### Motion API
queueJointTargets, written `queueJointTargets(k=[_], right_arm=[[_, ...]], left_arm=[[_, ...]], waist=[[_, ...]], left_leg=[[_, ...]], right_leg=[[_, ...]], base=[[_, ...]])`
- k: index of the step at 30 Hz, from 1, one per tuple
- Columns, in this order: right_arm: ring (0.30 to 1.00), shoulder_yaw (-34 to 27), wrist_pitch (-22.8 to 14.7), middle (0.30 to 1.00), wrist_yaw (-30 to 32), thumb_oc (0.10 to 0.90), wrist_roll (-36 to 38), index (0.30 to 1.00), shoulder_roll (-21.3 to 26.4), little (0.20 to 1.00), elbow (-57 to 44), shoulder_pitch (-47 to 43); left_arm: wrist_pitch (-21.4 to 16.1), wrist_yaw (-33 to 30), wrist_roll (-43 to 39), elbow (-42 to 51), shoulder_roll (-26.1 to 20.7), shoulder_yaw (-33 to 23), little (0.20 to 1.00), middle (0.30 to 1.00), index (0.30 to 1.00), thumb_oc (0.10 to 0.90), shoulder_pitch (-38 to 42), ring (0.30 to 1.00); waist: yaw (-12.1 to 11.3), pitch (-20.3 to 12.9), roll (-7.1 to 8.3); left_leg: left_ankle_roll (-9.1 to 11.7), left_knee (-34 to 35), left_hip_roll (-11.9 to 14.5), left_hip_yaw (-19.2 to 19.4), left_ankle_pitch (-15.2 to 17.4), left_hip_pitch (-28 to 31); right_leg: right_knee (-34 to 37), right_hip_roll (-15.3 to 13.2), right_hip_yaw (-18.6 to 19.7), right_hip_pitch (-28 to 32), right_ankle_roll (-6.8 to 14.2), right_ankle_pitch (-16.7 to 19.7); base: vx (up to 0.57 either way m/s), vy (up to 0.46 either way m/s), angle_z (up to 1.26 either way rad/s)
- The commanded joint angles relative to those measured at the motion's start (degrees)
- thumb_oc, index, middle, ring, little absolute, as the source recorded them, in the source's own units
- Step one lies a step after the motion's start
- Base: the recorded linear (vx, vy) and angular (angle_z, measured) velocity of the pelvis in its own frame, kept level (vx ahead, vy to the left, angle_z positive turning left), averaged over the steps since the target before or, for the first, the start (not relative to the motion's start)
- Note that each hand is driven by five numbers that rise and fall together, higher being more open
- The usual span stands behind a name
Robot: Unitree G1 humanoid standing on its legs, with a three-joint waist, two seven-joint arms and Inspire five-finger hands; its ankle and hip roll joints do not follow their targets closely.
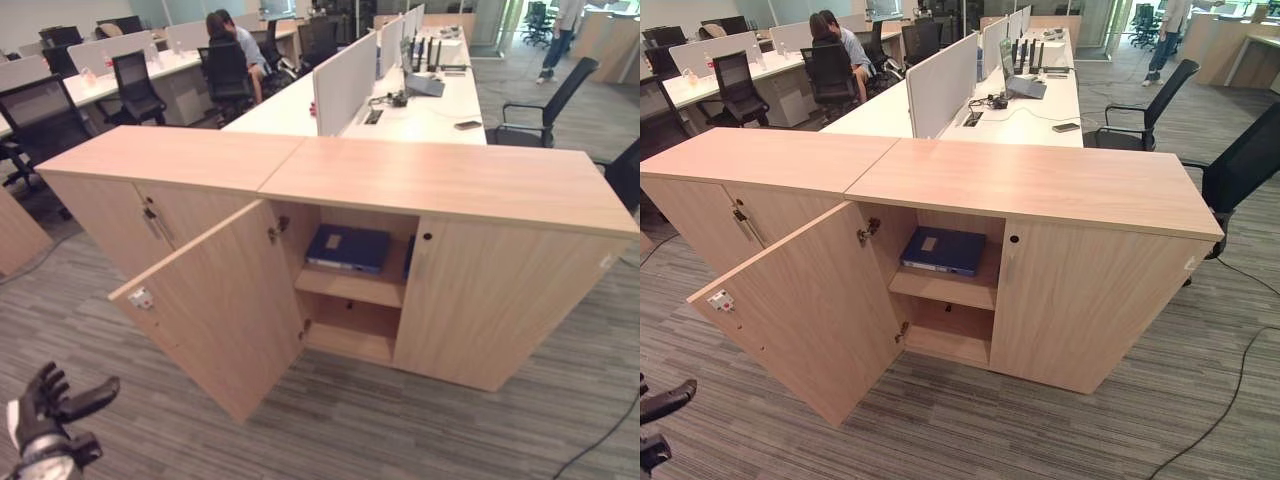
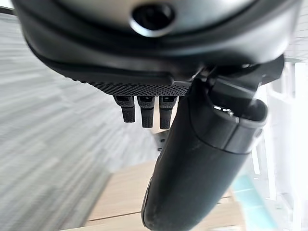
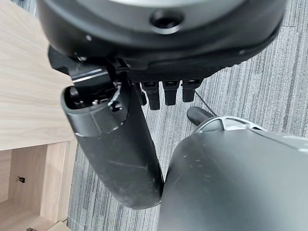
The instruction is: Put the empty folder in the office cabinet
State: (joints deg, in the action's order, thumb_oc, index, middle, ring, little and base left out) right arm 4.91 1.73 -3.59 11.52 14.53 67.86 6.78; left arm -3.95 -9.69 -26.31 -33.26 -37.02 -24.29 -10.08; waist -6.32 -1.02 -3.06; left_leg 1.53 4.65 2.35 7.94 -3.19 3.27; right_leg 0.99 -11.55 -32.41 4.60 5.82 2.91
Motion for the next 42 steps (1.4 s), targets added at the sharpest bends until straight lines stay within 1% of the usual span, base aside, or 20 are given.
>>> queueJointTargets(k=[1, 12, 13, 18, 19, 21, 25, 26, 27, 30, 31, 32, 33, 34, 35, 36, 37, 40, 41, 42], right_arm=[[0.900, 3.17, -0.54, 0.900, -0.60, 0.800, 1.60, 0.900, 1.39, 0.900, 1.82, -2.79], [0.900, 3.43, -0.23, 0.900, -1.43, 0.800, 2.04, 0.900, 2.52, 0.900, 1.40, -2.95], [0.900, 3.62, -0.21, 0.900, -1.51, 0.800, 2.24, 0.900, 2.68, 0.900, 1.13, -2.81], [0.900, 3.75, -0.31, 0.900, -1.75, 0.800, 2.74, 0.900, 2.88, 0.900, 0.90, -2.69], [0.900, 3.87, -0.27, 0.900, -1.80, 0.800, 2.89, 0.900, 2.98, 0.900, 1.10, -2.74], [0.900, 4.14, -0.39, 0.900, -1.76, 0.800, 3.08, 0.900, 2.92, 0.900, 0.91, -2.78], [0.900, 4.20, -0.46, 0.900, -1.86, 0.800, 3.30, 0.900, 2.82, 0.900, 0.50, -2.72], [0.900, 4.33, -0.69, 0.900, -1.77, 0.800, 3.55, 0.900, 2.25, 0.900, -0.30, -2.47], [0.900, 4.35, -0.68, 0.900, -1.77, 0.800, 3.54, 0.900, 2.30, 0.900, -0.33, -2.41], [0.900, 4.59, -0.78, 0.900, -1.79, 0.800, 3.64, 0.900, 0.99, 0.900, -1.67, -1.67], [0.900, 4.48, -0.82, 0.900, -1.78, 0.800, 3.81, 0.900, 0.43, 0.900, -2.44, -1.19], [0.900, 4.48, -0.82, 0.900, -1.78, 0.800, 3.81, 0.900, 0.44, 0.900, -2.45, -1.18], [0.900, 4.44, -0.77, 0.900, -1.82, 0.800, 3.65, 0.900, -0.10, 0.900, -3.58, -0.80], [0.900, 4.44, -0.76, 0.900, -1.81, 0.800, 3.64, 0.900, -0.05, 0.900, -3.63, -0.72], [0.900, 4.30, -0.71, 0.900, -1.92, 0.800, 3.22, 0.900, -0.14, 0.900, -4.92, -0.30], [0.900, 4.31, -0.68, 0.900, -1.91, 0.800, 3.22, 0.900, -0.09, 0.900, -4.98, -0.21], [0.900, 4.04, -0.62, 0.900, -1.84, 0.800, 3.02, 0.900, -0.22, 0.900, -6.09, -0.04], [0.900, 3.54, -0.61, 0.900, -1.70, 0.800, 2.94, 0.900, -0.30, 0.900, -7.12, 0.13], [0.900, 3.54, -0.61, 0.900, -1.70, 0.800, 2.94, 0.900, -0.29, 0.900, -7.13, 0.14], [0.900, 3.40, -0.78, 0.900, -1.59, 0.800, 3.12, 0.900, -0.49, 0.900, -7.43, -0.12]], left_arm=[[-6.41, -0.23, -2.18, 0.49, -9.80, -1.30, 0.900, 0.900, 0.900, 0.800, 9.37, 0.900], [-5.28, 2.69, -5.43, -5.86, -16.16, 6.42, 0.900, 0.900, 0.900, 0.800, 20.79, 0.900], [-5.03, 3.21, -6.10, -7.29, -16.67, 7.90, 0.900, 0.900, 0.900, 0.800, 22.84, 0.900], [-4.63, 4.73, -7.14, -10.40, -16.85, 12.92, 0.900, 0.900, 0.900, 0.800, 28.60, 0.900], [-4.23, 5.38, -7.68, -12.27, -15.99, 15.27, 0.900, 0.900, 0.900, 0.800, 31.30, 0.900], [-3.88, 6.00, -7.86, -14.34, -15.04, 17.15, 0.900, 0.900, 0.900, 0.800, 33.24, 0.900], [-3.60, 6.46, -7.93, -15.22, -13.53, 18.65, 0.900, 0.900, 0.900, 0.800, 34.31, 0.900], [-3.53, 7.10, -8.27, -13.89, -9.80, 19.61, 0.900, 0.900, 0.900, 0.800, 33.05, 0.900], [-3.51, 7.07, -8.24, -13.79, -9.73, 19.55, 0.900, 0.900, 0.900, 0.800, 32.92, 0.900], [-3.23, 8.29, -8.98, -8.36, -0.92, 20.92, 0.900, 0.900, 0.900, 0.800, 27.75, 0.900], [-3.08, 8.49, -9.33, -5.04, 3.93, 21.78, 0.900, 0.900, 0.900, 0.800, 24.55, 0.900], [-3.07, 8.48, -9.32, -5.01, 3.95, 21.77, 0.900, 0.900, 0.900, 0.800, 24.52, 0.900], [-2.50, 9.44, -9.18, -3.77, 8.57, 23.14, 0.900, 0.900, 0.900, 0.800, 21.61, 0.900], [-2.47, 9.41, -9.15, -3.68, 8.64, 23.13, 0.900, 0.900, 0.900, 0.800, 21.51, 0.900], [-1.78, 10.28, -7.81, -3.14, 11.66, 24.18, 0.900, 0.900, 0.900, 0.800, 18.22, 0.900], [-1.75, 10.25, -7.78, -3.05, 11.72, 24.18, 0.900, 0.900, 0.900, 0.800, 18.10, 0.900], [-1.09, 11.44, -6.55, -0.30, 14.59, 26.12, 0.900, 0.900, 0.900, 0.800, 14.93, 0.900], [-0.20, 13.90, -6.12, 7.18, 17.16, 29.66, 0.900, 0.900, 0.900, 0.800, 10.16, 0.900], [-0.19, 13.90, -6.12, 7.19, 17.16, 29.66, 0.900, 0.900, 0.900, 0.800, 10.15, 0.900], [0.17, 16.08, -7.25, 12.74, 18.02, 32.23, 0.900, 0.900, 0.900, 0.800, 7.77, 0.900]], waist=[[1.22, -1.16, 0.61], [3.29, -1.66, 0.67], [3.92, -1.78, 0.71], [4.68, -1.99, 0.90], [5.17, -2.08, 0.92], [5.71, -2.14, 0.99], [5.94, -2.15, 1.11], [6.34, -2.12, 1.41], [6.32, -2.15, 1.36], [6.39, -1.98, 2.01], [6.37, -1.88, 2.33], [6.37, -1.89, 2.32], [6.42, -1.74, 2.69], [6.40, -1.80, 2.65], [6.39, -1.70, 2.94], [6.38, -1.76, 2.90], [6.28, -1.56, 3.16], [6.01, -1.39, 3.27], [6.01, -1.40, 3.27], [5.81, -1.11, 3.41]], left_leg=[[1.82, 0.35, -0.19, 1.77, 6.73, 1.59], [1.59, 0.35, -0.22, 3.22, 7.13, 2.32], [1.54, 0.35, -0.18, 3.53, 7.21, 2.47], [1.39, 0.35, -0.24, 4.24, 7.31, 2.71], [1.29, 0.35, -0.31, 4.47, 7.40, 2.81], [1.26, 0.35, -0.31, 4.78, 7.43, 2.85], [1.19, 0.35, -0.31, 5.03, 7.50, 2.89], [1.07, 0.35, -0.35, 5.50, 7.59, 3.09], [1.07, 0.35, -0.34, 5.54, 7.60, 3.10], [0.87, 0.35, -0.33, 5.87, 7.60, 3.14], [0.75, 0.35, -0.34, 5.94, 7.65, 3.22], [0.75, 0.35, -0.33, 5.94, 7.65, 3.21], [0.63, 0.35, -0.38, 5.90, 7.73, 3.25], [0.63, 0.35, -0.37, 5.91, 7.74, 3.25], [0.52, 0.35, -0.40, 5.99, 7.75, 3.31], [0.52, 0.35, -0.39, 6.01, 7.76, 3.31], [0.39, 0.35, -0.38, 6.00, 7.77, 3.31], [0.22, 0.35, -0.39, 5.86, 7.68, 3.14], [0.22, 0.35, -0.39, 5.87, 7.68, 3.14], [0.10, 0.35, -0.44, 5.63, 7.67, 2.99]], right_leg=[[3.09, -1.23, 1.50, -1.24, 3.67, -1.02], [3.40, -0.91, 3.16, -1.50, 4.13, -0.54], [3.40, -0.90, 3.50, -1.64, 4.22, -0.43], [3.37, -0.94, 4.17, -1.92, 4.40, -0.13], [3.36, -0.96, 4.46, -2.06, 4.45, -0.07], [3.39, -0.93, 4.74, -2.18, 4.51, 0.05], [3.39, -0.87, 5.08, -2.42, 4.58, 0.22], [3.44, -0.79, 5.43, -2.63, 4.60, 0.36], [3.44, -0.78, 5.46, -2.64, 4.60, 0.36], [3.45, -0.81, 5.66, -2.68, 4.48, 0.44], [3.46, -0.82, 5.80, -2.65, 4.38, 0.44], [3.46, -0.82, 5.81, -2.66, 4.38, 0.44], [3.49, -0.86, 5.93, -2.63, 4.25, 0.47], [3.49, -0.85, 5.94, -2.64, 4.26, 0.47], [3.52, -0.84, 5.98, -2.62, 4.20, 0.52], [3.52, -0.83, 5.99, -2.63, 4.20, 0.52], [3.52, -0.75, 6.06, -2.64, 4.04, 0.57], [3.55, -0.76, 5.99, -2.75, 3.97, 0.67], [3.55, -0.76, 5.99, -2.76, 3.97, 0.67], [3.53, -0.73, 5.84, -2.79, 3.90, 0.67]], base=[[0.00, -0.013, -0.10], [-0.01, -0.005, -0.09], [-0.01, -0.004, -0.10], [-0.01, -0.003, -0.06], [0.00, 0.000, 0.00], [-0.01, -0.004, -0.02], [-0.02, -0.004, -0.05], [-0.02, -0.003, -0.04], [-0.03, -0.008, -0.06], [-0.03, -0.013, -0.11], [-0.02, -0.008, -0.06], [-0.01, -0.006, 0.05], [-0.01, -0.001, 0.04], [0.00, -0.004, 0.07], [0.00, -0.002, 0.08], [0.00, 0.000, 0.00], [0.00, 0.000, 0.00], [0.00, 0.002, -0.06], [0.00, 0.001, 0.12], [0.00, 0.000, 0.18]])
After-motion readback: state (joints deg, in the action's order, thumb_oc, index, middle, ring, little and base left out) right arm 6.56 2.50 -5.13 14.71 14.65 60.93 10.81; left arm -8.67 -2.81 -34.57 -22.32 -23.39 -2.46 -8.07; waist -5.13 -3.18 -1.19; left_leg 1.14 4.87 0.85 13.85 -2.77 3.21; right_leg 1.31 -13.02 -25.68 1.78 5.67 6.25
